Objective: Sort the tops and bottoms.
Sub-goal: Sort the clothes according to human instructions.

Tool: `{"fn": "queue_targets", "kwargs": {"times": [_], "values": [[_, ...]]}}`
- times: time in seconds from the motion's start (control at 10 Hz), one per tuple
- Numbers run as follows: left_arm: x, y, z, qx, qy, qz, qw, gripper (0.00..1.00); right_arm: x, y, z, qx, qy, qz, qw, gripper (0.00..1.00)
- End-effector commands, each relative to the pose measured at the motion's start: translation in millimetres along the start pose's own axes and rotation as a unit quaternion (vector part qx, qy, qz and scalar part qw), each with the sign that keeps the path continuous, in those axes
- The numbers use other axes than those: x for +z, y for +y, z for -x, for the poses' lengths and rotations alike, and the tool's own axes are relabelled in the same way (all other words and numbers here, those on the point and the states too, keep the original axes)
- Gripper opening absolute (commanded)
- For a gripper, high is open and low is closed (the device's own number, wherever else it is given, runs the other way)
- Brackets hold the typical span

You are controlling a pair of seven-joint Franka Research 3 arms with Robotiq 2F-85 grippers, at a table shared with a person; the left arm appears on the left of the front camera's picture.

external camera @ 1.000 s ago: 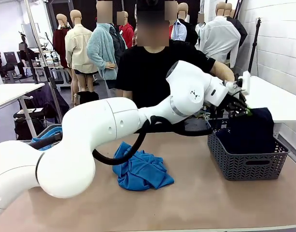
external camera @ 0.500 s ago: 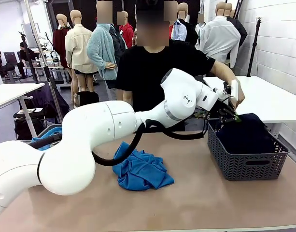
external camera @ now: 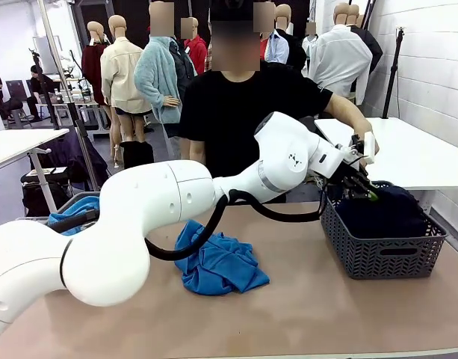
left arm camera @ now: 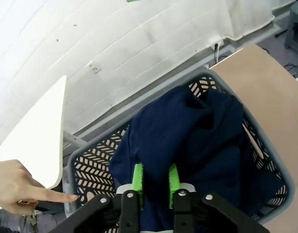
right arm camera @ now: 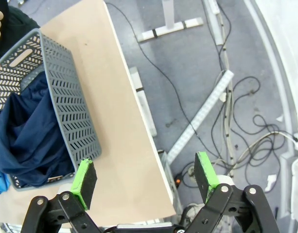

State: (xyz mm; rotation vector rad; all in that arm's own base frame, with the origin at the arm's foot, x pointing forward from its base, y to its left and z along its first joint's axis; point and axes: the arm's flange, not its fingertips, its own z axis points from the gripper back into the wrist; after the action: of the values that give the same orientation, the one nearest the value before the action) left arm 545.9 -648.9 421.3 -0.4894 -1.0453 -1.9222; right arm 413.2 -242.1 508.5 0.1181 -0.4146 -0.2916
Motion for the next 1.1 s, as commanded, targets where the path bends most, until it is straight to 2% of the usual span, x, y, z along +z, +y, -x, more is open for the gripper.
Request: {"fn": "queue_targets", "kwargs": {"times": [0.0, 0.1, 0.2, 0.7, 0.8, 1.0], "values": [[-56, 98, -16, 0.02, 0.017, 0.02, 0.999, 0.77, 1, 0, 1, 0.004, 0.007, 0.008, 1.0, 1.0], [-53, 97, -17, 0.022, 0.025, 0.03, 0.999, 0.96, 1, 0, 1, 0.004, 0.007, 0.008, 1.0, 1.0], [-51, 96, -18, 0.025, 0.031, 0.037, 0.999, 1.0, 1, 0, 1, 0.004, 0.007, 0.008, 1.0, 1.0], [-1, 82, -38, 0.041, 0.067, 0.066, 0.995, 1.0, 1, 0, 1, 0.004, 0.007, 0.008, 1.0, 1.0], [22, 79, -44, 0.058, 0.072, 0.071, 0.993, 1.0, 1, 0, 1, 0.004, 0.007, 0.008, 1.0, 1.0], [79, 66, -43, 0.073, 0.132, 0.049, 0.987, 1.0, 1, 0, 1, 0.004, 0.007, 0.008, 1.0, 1.0]]}}
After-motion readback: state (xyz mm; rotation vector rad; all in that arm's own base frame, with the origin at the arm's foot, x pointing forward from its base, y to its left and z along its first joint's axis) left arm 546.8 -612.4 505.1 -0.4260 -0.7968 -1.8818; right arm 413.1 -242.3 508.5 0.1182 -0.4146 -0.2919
